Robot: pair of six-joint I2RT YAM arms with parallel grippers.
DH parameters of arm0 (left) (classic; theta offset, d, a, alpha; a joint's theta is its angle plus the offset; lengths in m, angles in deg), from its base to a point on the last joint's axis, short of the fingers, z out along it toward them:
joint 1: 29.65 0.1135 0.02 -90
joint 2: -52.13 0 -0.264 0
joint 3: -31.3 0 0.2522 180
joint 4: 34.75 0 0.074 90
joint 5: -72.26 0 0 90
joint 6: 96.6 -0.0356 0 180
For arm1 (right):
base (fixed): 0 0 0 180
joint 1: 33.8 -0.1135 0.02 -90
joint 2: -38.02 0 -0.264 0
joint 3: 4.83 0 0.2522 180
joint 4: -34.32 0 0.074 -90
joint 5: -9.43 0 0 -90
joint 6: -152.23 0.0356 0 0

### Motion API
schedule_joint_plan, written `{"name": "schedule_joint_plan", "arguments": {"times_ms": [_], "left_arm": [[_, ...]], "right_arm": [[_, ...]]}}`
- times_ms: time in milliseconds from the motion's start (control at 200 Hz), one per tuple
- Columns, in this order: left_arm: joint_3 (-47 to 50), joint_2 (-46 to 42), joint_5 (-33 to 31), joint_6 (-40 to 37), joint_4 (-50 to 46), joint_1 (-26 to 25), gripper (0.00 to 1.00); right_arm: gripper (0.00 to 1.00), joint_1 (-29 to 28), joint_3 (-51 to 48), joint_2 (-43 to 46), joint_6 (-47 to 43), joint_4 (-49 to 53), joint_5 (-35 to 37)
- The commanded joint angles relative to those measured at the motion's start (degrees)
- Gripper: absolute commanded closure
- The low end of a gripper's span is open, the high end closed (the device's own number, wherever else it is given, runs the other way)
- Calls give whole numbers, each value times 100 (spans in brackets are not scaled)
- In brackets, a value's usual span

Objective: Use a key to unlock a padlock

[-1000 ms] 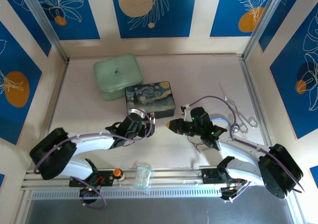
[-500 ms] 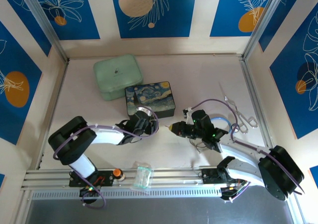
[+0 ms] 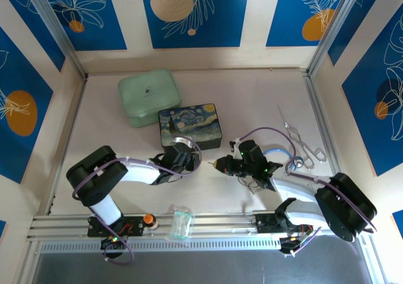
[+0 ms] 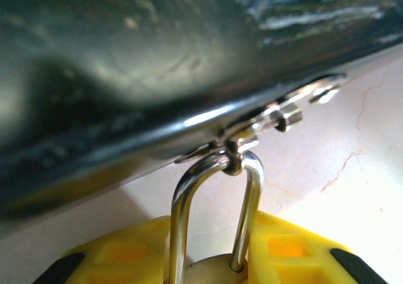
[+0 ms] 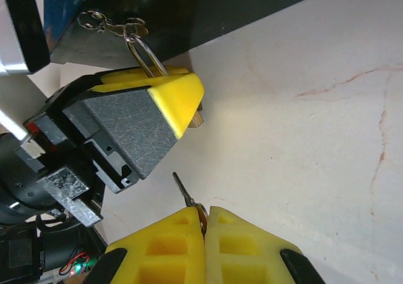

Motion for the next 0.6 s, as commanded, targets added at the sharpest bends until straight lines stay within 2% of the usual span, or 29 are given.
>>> {"name": "schedule_joint_plan", "arguments": {"times_ms": [0,60,135,205,325,435,595], "left_arm": [[33,-33,-38,321,50,-91,76],[67,-88,-41,479,60,-98,81],[114,-182,-24,679,114,-111,83],[98,-223,25,743,100,-107,93],[-14,-263,33,976,-212,-108,90],[-73,-400,71,1641,-464,-115,89],[-83,-557,97,2632,-468,-116,88]], "right_arm": [[100,-89,14,-233,263,-421,-36],[100,-99,14,-362,517,-501,24],[100,-126,-13,-519,768,-686,43],[100,-178,23,-613,789,-769,61],[100,-206,75,-626,832,-693,138],[100,-253,-9,-627,1093,-774,201],[100,-562,-350,-616,1336,-1289,748]]}}
